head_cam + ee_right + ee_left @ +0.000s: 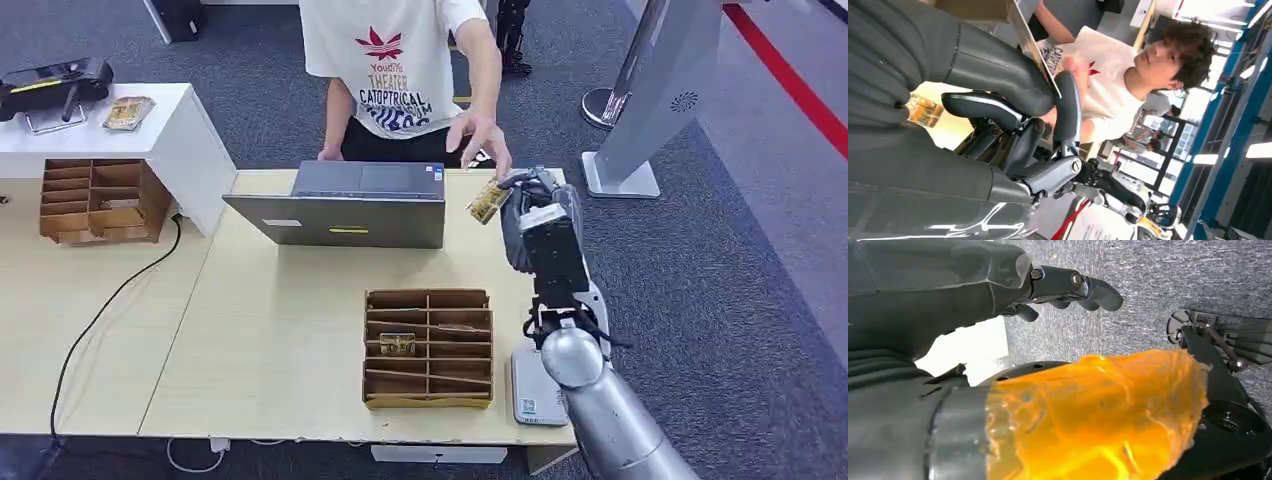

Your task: Pass the card to the sensor for recognition and then transmit it.

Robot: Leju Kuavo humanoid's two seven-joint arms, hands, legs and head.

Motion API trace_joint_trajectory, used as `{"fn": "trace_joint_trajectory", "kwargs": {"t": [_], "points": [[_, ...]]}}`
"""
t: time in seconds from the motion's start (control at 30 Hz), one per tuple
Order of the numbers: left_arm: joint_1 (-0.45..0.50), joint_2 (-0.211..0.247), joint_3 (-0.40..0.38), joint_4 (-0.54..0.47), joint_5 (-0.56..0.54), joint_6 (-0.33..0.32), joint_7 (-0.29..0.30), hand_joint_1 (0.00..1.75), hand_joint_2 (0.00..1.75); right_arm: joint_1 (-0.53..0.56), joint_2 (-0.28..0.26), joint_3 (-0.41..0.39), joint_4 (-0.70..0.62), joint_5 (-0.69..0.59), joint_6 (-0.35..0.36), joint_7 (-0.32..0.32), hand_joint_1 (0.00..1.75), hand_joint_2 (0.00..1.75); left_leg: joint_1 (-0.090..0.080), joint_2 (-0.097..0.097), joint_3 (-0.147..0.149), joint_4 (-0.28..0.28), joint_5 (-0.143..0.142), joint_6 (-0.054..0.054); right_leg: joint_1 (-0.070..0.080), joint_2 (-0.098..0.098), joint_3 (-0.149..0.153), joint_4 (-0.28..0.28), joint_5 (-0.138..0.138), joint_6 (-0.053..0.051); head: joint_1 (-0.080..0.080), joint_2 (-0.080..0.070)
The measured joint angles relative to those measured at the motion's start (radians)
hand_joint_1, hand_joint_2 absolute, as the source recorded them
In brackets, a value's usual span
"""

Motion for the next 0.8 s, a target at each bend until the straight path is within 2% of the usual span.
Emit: {"fn": "trace_joint_trajectory", "kwargs": {"t": [0.23,0.57,0.6,0.63,0.8], "points": [[-0.01,-0.004,-0.013,0.0,-0.012,0.0,0.011,0.0,0.0,-0.115,0.043,-0.023,0.127,0.043,0.0,0.031,1.75,1.75,0.0,0.0,0.0,0.0,0.0,0.0,0.0,0.0,0.0,0.0,0.0,0.0,0.0,0.0],[-0.014,-0.007,-0.014,0.0,-0.013,-0.002,0.011,0.0,0.0,-0.161,0.081,-0.023,0.214,0.083,0.0,0.042,1.75,1.75,0.0,0.0,0.0,0.0,0.0,0.0,0.0,0.0,0.0,0.0,0.0,0.0,0.0,0.0],[-0.014,-0.007,-0.014,0.0,-0.013,-0.002,0.011,0.0,0.0,-0.164,0.083,-0.023,0.221,0.085,0.0,0.042,0.44,1.75,0.0,0.0,0.0,0.0,0.0,0.0,0.0,0.0,0.0,0.0,0.0,0.0,0.0,0.0],[-0.014,-0.007,-0.014,0.0,-0.013,-0.002,0.011,0.0,0.0,-0.166,0.085,-0.023,0.228,0.087,0.0,0.042,0.0,1.75,0.0,0.0,0.0,0.0,0.0,0.0,0.0,0.0,0.0,0.0,0.0,0.0,0.0,0.0],[-0.015,-0.008,-0.014,0.0,-0.011,-0.002,0.011,0.0,0.0,-0.168,0.099,-0.023,0.249,0.114,0.011,0.05,0.0,1.75,0.0,0.0,0.0,0.0,0.0,0.0,0.0,0.0,0.0,0.0,0.0,0.0,0.0,0.0]]}}
